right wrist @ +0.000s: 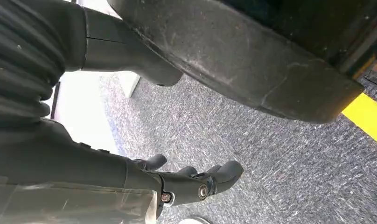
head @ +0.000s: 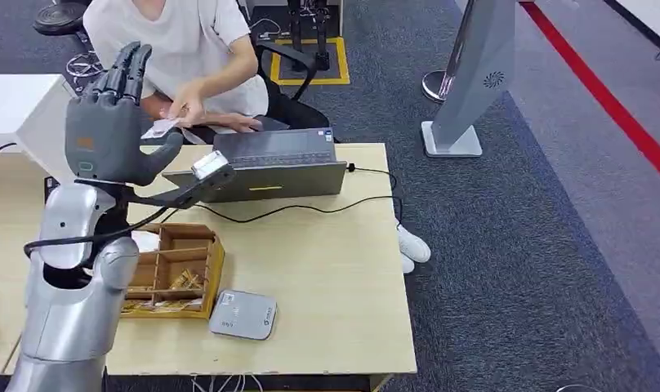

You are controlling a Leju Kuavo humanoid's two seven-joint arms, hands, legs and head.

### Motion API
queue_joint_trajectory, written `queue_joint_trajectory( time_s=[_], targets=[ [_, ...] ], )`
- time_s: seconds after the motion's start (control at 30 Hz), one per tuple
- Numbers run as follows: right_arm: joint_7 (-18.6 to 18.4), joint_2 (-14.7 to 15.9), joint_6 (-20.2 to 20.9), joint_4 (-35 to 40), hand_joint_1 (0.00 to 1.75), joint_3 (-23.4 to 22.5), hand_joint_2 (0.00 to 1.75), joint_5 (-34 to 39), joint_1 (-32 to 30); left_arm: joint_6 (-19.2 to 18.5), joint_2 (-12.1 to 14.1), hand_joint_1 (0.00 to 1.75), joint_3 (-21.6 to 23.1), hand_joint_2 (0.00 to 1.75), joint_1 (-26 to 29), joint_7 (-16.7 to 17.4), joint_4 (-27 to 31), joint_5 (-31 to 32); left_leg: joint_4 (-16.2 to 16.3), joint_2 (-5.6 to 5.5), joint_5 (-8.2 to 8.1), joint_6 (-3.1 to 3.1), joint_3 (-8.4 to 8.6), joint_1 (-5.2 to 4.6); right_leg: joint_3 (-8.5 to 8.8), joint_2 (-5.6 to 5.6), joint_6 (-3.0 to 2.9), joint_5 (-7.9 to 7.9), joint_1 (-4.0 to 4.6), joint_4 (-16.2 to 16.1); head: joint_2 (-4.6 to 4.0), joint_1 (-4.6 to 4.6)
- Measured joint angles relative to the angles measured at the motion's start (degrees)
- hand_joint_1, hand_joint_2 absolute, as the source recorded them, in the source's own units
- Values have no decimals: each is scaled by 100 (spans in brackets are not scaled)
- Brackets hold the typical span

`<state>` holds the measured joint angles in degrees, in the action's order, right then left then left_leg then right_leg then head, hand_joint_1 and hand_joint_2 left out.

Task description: Pass the card to the sensor for recognition and then transmit it.

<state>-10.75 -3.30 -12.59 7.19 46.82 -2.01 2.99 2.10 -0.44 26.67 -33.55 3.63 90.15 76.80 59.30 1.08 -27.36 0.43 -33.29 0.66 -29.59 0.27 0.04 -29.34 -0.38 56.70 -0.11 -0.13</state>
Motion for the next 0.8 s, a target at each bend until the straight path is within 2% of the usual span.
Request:
queue_joint_trajectory(
  time_s=[0.27,0.33,0.37,0.47,0.7,0.8],
  targets=[
    [4,0,-59,-22,0,-11,175,218,-15,-399,276,0,327,175,639,11,995,-236,-2,-3,0,0,-3,1,-3,-3,1,-1,0,0,0,4],
    [4,0,-66,-24,0,-24,175,302,-18,-636,479,0,398,175,773,-20,1125,-326,-5,-1,0,0,-3,1,-1,-1,1,-1,0,2,0,4],
    [-6,0,-96,-28,0,-54,175,395,-26,-774,656,0,496,175,909,-86,1283,-411,-6,4,0,0,-2,0,-1,5,1,-1,0,2,0,2],
    [-46,-2,-105,-31,0,-153,175,553,-56,-710,1163,0,658,175,1433,-212,1588,-483,-6,13,0,-1,-2,1,-7,13,-1,-3,0,2,0,4],
    [-77,-4,-111,-28,0,-315,175,723,-92,-776,2822,0,916,175,2483,-182,1916,-701,-10,12,-4,-8,-5,6,-17,12,-11,-10,3,4,0,2],
    [-85,-4,-111,-28,0,-359,175,791,-98,-903,3347,0,916,175,2691,-179,2049,-824,-11,7,-3,-9,-8,7,-14,5,-11,-11,3,5,0,4]
  ],
)
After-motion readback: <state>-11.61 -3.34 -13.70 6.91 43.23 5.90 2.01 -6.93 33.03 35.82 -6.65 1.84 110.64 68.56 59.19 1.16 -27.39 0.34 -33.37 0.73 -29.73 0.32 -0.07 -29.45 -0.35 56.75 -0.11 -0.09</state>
